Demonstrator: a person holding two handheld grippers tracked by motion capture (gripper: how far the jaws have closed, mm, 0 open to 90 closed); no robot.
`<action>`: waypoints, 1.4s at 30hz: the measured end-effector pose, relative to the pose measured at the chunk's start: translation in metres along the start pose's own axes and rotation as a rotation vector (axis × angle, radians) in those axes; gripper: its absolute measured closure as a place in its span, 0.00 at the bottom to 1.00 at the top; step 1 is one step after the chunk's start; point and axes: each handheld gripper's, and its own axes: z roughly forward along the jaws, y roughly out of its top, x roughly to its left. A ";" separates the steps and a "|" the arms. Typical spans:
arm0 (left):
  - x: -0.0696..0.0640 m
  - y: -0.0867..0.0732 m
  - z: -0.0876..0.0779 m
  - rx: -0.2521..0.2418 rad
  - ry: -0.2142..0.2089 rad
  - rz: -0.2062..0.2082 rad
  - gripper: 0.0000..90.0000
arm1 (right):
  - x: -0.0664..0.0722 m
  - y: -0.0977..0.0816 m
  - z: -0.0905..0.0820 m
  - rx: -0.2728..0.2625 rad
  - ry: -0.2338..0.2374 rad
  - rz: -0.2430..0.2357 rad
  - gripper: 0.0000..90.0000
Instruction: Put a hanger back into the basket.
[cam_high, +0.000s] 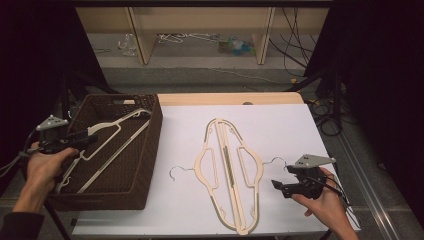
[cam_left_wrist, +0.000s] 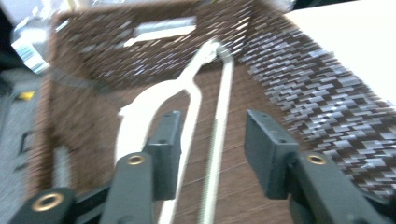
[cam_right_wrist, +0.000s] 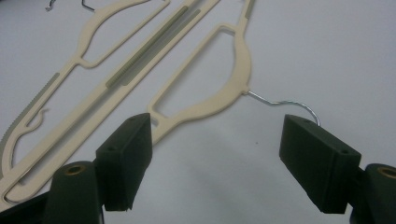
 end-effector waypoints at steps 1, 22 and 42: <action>-0.008 0.001 -0.002 -0.012 -0.014 -0.003 0.56 | 0.000 0.000 0.000 0.004 0.004 0.000 0.30; -0.187 -0.041 -0.004 -0.063 -0.351 0.212 0.37 | 0.032 -0.010 0.034 0.074 0.080 0.026 0.28; -0.216 -0.082 0.017 -0.070 -0.429 0.238 0.28 | 0.043 -0.012 0.050 0.144 0.075 0.012 0.27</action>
